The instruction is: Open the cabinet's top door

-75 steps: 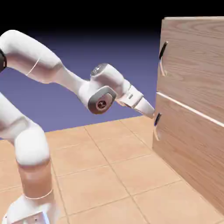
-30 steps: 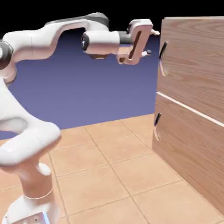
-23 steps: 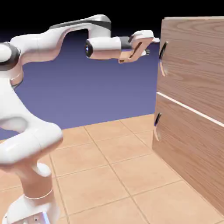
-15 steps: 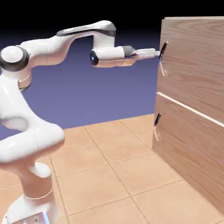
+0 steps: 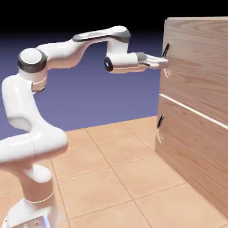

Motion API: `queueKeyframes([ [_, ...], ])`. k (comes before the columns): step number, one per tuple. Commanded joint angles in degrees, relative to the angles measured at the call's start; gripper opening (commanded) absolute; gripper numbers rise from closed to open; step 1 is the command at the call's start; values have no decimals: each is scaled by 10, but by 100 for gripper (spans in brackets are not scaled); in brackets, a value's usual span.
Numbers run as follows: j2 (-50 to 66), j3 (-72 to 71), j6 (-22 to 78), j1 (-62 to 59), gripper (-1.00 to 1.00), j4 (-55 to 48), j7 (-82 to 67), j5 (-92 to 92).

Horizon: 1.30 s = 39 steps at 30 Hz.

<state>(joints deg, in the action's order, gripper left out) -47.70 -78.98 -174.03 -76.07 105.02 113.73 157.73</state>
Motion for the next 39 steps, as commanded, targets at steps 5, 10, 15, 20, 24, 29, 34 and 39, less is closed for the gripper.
queueKeyframes([
  [5,11,73,51,104,-100,91,-10,-21],
  [10,13,151,97,208,-100,175,-8,-56],
  [15,1,238,144,312,-100,259,6,-106],
  [20,-30,334,197,415,-100,347,33,-176],
  [24,-70,417,244,492,-100,420,64,-249],
  [29,-133,521,306,564,-100,500,107,-357],
  [34,-200,625,373,603,-100,562,150,-479],
  [39,-254,728,448,611,-100,601,186,-602],
])
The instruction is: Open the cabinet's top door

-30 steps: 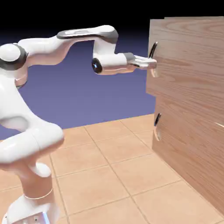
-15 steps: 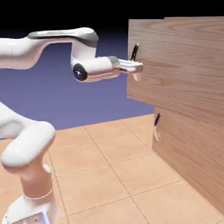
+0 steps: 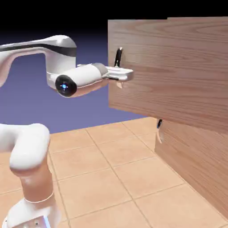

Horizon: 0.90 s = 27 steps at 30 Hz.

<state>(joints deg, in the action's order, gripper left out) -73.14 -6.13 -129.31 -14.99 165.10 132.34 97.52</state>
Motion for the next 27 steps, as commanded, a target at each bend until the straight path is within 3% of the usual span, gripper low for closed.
queueKeyframes([
  [1,-8,21,16,-1,-100,5,6,-23],
  [14,-19,291,232,-30,-100,-16,31,-298],
  [27,97,561,469,77,-100,-205,9,-510],
])
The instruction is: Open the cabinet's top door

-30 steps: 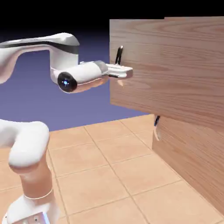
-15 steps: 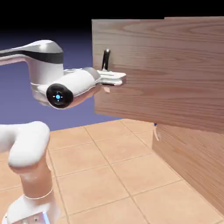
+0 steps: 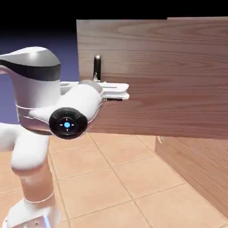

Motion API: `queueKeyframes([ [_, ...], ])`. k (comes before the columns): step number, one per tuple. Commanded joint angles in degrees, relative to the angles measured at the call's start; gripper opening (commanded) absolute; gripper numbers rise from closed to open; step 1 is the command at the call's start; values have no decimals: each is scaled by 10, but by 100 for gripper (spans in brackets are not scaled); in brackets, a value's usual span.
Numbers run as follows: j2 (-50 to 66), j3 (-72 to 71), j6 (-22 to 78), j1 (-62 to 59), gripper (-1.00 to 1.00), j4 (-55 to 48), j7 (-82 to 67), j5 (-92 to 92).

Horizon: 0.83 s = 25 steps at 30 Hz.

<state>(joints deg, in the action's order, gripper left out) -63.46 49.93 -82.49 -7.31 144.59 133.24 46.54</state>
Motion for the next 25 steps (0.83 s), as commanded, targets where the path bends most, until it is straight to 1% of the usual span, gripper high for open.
queueKeyframes([
  [1,9,20,19,17,-100,-21,-1,-12],
  [6,41,111,101,110,-100,-125,-2,-60],
  [12,53,203,185,230,-100,-249,10,-100],
  [25,12,334,341,477,-100,-519,79,-144],
])
